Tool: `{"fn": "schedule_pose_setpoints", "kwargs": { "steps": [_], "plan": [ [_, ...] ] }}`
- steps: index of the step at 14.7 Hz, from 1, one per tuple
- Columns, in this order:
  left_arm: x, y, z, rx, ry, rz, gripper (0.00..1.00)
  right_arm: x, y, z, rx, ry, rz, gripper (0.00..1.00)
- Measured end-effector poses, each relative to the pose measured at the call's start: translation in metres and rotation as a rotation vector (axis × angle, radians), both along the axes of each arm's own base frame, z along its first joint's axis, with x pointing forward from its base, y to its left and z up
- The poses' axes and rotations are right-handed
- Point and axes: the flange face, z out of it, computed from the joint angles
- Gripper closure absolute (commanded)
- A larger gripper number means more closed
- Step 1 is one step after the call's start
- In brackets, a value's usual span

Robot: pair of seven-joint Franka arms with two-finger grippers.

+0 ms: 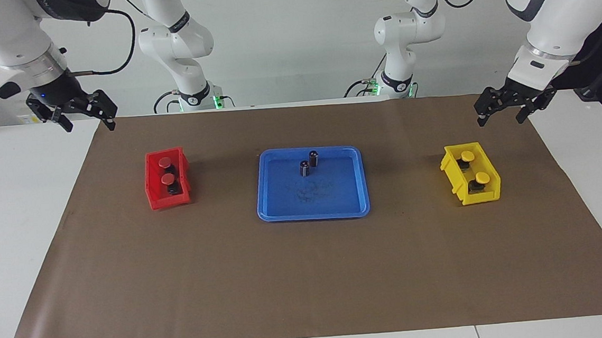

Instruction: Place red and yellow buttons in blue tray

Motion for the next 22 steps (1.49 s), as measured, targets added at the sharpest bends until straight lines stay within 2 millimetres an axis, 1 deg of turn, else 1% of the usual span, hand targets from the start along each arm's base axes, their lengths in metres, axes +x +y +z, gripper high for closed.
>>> {"fn": "schedule_pose_setpoints", "kwargs": {
  "steps": [12, 13, 14, 15, 16, 19, 21, 22],
  "plan": [
    [0.0, 0.0, 0.0, 0.0, 0.0, 0.0, 0.0, 0.001, 0.004, -0.002, 0.0, 0.003, 0.008, 0.01],
    [0.0, 0.0, 0.0, 0.0, 0.0, 0.0, 0.0, 0.002, 0.005, -0.003, 0.0, -0.005, 0.015, 0.06],
    [0.0, 0.0, 0.0, 0.0, 0.0, 0.0, 0.0, 0.004, 0.005, -0.005, -0.001, -0.017, 0.024, 0.14],
    [0.0, 0.0, 0.0, 0.0, 0.0, 0.0, 0.0, 0.005, 0.006, -0.01, -0.001, -0.026, 0.033, 0.23],
    [0.0, 0.0, 0.0, 0.0, 0.0, 0.0, 0.0, 0.006, 0.007, -0.018, 0.001, -0.03, 0.04, 0.28],
    [0.0, 0.0, 0.0, 0.0, 0.001, 0.0, 0.0, 0.004, 0.023, -0.049, 0.039, -0.06, 0.063, 0.28],
    [0.0, 0.0, 0.0, 0.0, 0.001, 0.0, 0.0, 0.001, 0.038, -0.079, 0.057, -0.08, 0.099, 0.28],
    [0.0, 0.0, 0.0, 0.0, 0.001, 0.0, 0.0, 0.0, 0.046, -0.098, 0.059, -0.083, 0.134, 0.32]
  ]
}}
